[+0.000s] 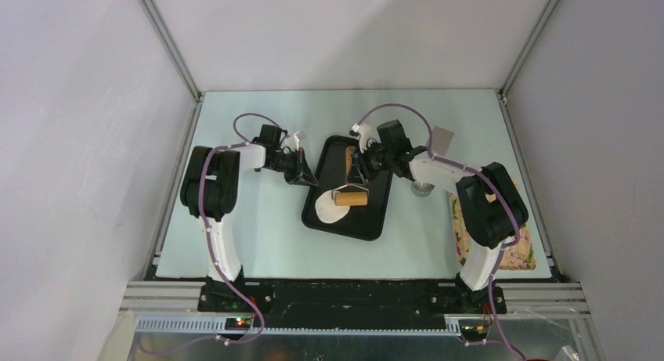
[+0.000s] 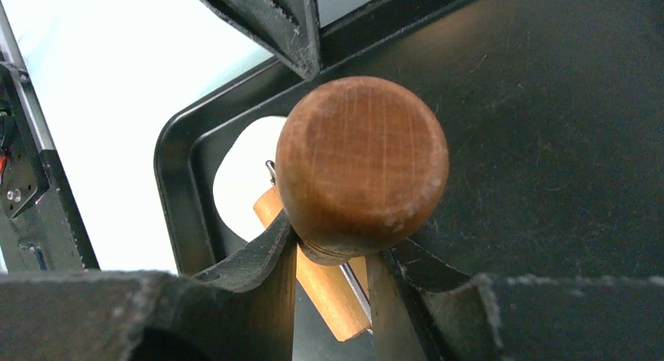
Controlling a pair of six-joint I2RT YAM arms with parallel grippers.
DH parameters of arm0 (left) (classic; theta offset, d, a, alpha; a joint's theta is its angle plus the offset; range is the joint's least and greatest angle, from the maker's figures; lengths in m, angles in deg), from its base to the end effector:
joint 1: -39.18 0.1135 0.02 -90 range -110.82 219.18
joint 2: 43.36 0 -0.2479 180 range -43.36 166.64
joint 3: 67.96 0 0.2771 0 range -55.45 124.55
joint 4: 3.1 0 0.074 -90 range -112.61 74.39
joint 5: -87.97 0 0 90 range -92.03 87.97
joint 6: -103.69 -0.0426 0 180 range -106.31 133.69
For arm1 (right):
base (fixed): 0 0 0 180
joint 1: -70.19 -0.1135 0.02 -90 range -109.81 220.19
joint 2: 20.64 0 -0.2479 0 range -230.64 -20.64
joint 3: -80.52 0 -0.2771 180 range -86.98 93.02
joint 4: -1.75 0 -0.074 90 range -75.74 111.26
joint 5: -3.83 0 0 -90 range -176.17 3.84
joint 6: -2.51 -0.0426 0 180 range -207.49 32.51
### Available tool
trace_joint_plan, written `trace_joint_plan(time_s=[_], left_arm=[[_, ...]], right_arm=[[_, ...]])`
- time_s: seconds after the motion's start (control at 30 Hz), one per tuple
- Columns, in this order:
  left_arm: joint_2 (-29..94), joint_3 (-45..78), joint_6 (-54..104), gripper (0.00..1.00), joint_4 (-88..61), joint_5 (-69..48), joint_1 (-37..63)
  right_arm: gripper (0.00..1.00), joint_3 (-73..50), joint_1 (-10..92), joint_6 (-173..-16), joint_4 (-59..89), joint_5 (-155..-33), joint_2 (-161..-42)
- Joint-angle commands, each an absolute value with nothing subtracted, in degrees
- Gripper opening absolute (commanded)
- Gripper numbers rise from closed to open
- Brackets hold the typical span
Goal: Roll out the dumpling wrappers from the dough
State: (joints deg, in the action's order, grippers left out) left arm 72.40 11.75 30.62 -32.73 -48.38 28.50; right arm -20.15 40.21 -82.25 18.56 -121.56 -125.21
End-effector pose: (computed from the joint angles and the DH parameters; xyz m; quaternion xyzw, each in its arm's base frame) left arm 0.3818 -0.1034 0.0795 0.0338 0.9019 -0.4198 0.0963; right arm 0.3461 0.2281 0.1624 -0.3811 0.7923 0.3542 0.3186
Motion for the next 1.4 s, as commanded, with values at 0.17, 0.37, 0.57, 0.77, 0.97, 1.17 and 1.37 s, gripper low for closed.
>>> trace_joint_plan(time_s=[0.17,0.37,0.57,0.77,0.97,1.17,1.37], left_arm=[[73.72,10.99,28.9,0.0,-36.52,-46.84,29.15],[73.75,11.08,28.91,0.0,-36.48,-46.74,29.16],[73.62,10.99,28.9,0.0,-36.42,-46.55,29.16],[73.58,11.01,28.87,0.0,-36.52,-46.52,29.14],[73.53,10.92,28.9,0.0,-36.47,-46.51,29.16],[73.62,10.99,28.9,0.0,-36.48,-46.53,29.14],[73.53,10.99,28.87,0.0,-36.47,-46.43,29.16]], right_arm=[[0.0,-24.8,41.9,-75.33,22.29,-113.89,-119.19],[0.0,-28.15,39.21,-72.44,22.92,-114.46,-116.19],[0.0,-27.21,41.94,-74.46,16.69,-100.67,-115.69],[0.0,-23.18,44.83,-78.63,15.24,-100.68,-115.84],[0.0,-22.87,44.9,-83.94,15.55,-111.52,-112.5],[0.0,-22.77,43.93,-88.09,17.86,-120.73,-111.01],[0.0,-22.82,40.88,-88.12,19.11,-120.61,-114.24]])
